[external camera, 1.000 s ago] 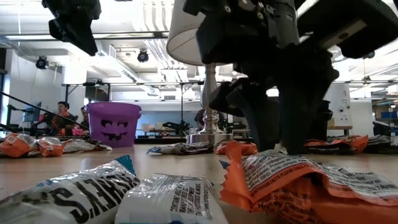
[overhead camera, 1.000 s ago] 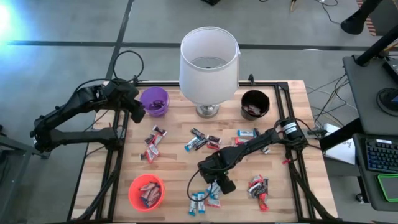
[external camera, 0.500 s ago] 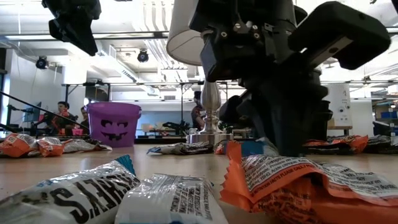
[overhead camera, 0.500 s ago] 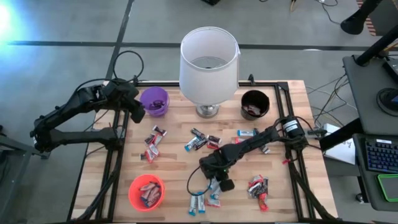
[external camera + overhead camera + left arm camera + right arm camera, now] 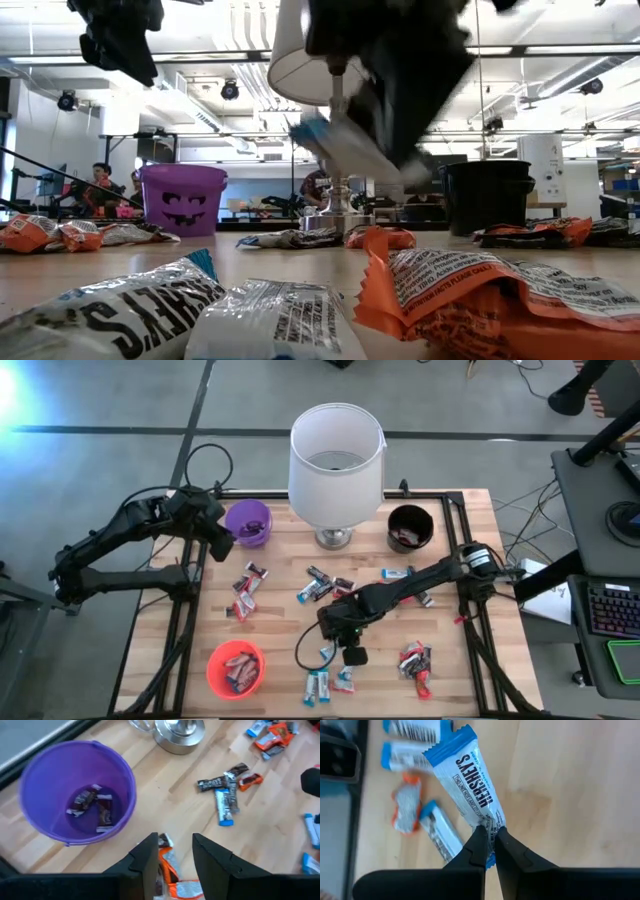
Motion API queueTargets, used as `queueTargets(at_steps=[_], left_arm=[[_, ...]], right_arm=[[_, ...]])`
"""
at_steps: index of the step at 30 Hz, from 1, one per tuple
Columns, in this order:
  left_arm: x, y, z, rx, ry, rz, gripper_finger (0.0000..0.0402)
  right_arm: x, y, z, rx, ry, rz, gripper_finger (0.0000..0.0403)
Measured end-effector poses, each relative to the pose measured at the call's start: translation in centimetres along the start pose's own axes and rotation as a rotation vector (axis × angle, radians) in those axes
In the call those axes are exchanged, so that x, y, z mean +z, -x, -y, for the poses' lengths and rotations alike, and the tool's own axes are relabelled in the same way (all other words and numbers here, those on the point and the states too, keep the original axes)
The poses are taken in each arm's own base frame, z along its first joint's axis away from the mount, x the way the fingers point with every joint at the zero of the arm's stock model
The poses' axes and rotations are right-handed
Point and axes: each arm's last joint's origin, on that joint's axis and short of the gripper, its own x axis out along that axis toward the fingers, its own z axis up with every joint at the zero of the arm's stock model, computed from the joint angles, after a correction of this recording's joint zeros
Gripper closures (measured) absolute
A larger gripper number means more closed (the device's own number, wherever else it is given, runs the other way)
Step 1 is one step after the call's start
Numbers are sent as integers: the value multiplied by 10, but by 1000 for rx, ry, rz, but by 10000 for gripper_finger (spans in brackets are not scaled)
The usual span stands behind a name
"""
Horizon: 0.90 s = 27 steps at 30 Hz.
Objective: Organize candy in baskets
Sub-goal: Put the white chocolate bar into the orange bucket
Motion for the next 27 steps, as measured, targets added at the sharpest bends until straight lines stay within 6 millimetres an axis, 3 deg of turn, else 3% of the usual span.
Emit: queueTargets(at_steps=[6,11,21,27], left_arm=[[0,0,2,-70,42,-16,259],[8,-1,12,-315,57,-17,252],[18,-8,26,-412,18,24,258],[26,-15,36,-450,-7,41,258]], right_arm=[[23,28,-7,-90,-22,135,390],[46,56,-5,-213,-50,276,390],[79,119,26,-411,-226,534,390],[83,140,53,-439,-303,588,390]])
